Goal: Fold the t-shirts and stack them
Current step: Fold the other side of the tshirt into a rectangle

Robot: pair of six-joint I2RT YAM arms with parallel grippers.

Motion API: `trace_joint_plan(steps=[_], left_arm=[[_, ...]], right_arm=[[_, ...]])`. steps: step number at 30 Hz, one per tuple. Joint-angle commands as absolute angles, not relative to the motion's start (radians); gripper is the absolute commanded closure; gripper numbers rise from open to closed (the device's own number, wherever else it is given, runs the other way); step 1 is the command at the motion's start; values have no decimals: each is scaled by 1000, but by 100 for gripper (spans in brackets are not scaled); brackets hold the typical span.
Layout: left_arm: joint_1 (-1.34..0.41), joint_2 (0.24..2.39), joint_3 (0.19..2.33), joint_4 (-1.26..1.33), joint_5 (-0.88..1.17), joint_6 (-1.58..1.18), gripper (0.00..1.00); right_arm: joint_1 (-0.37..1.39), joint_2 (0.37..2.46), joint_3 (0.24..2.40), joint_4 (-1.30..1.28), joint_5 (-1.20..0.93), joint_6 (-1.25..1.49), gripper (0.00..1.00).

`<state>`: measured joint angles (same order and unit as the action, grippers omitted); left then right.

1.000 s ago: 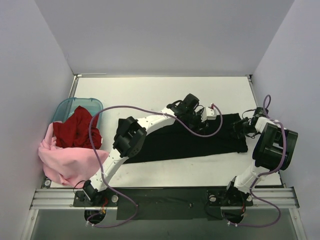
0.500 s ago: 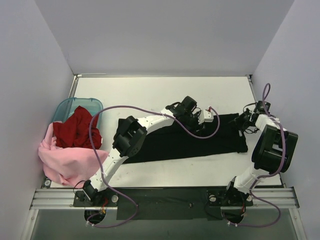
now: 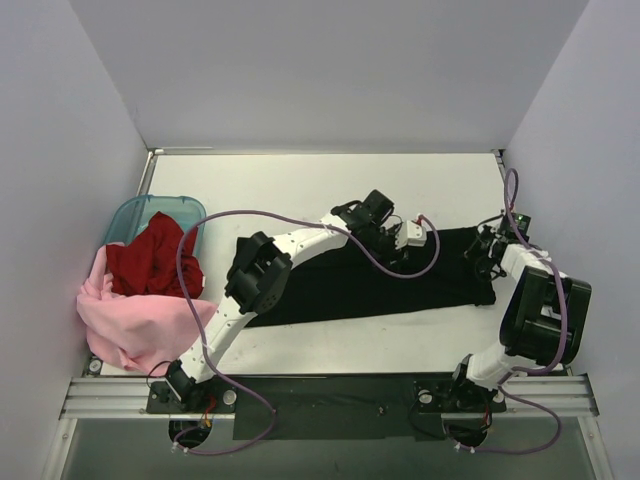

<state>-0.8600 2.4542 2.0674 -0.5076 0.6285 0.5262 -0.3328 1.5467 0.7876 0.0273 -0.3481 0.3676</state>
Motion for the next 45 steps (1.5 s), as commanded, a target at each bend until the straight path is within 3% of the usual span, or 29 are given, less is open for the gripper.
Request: trace_joint_plan(steps=[1,4,9,12,14,18,22,28,32,35,39,45], left_arm=[[-851,2433,2134,-569,677,557,35],[-850,2436,2117,-577,663,572,35],[-850,2433,2135,-626,692,600,35],[-848,2433,2181,-682,727,614,35],[-847,2436,2259,-716,765,609,35],[-828,2439,2353,-652,839,494,37],[-798,2431,2324,-528,825,289,44],[-732,2382,2224,-581,717,279,54],[-637,2301,2125,-716,660,366,74],[-540,2182,1993,-776,574,466,82],[-431,2034,1760,-762,453,560,83],[-325,1951,1527,-782,342,647,83]], right_arm=[[-351,1560,796,116,-253,304,92],[-362,1552,784,137,-270,304,74],[-426,1546,825,118,-389,397,66],[-419,1552,925,-26,-401,397,64],[-352,1508,959,-113,-352,355,69],[-246,1477,936,-104,-455,371,100],[-210,1567,894,-42,-587,457,100],[-198,1762,988,-139,-500,462,100],[-198,1821,1080,-204,-436,437,100],[-189,1818,1150,-244,-425,405,100],[-183,1749,1226,-327,-405,365,100],[-183,1576,1166,-423,-383,386,100]])
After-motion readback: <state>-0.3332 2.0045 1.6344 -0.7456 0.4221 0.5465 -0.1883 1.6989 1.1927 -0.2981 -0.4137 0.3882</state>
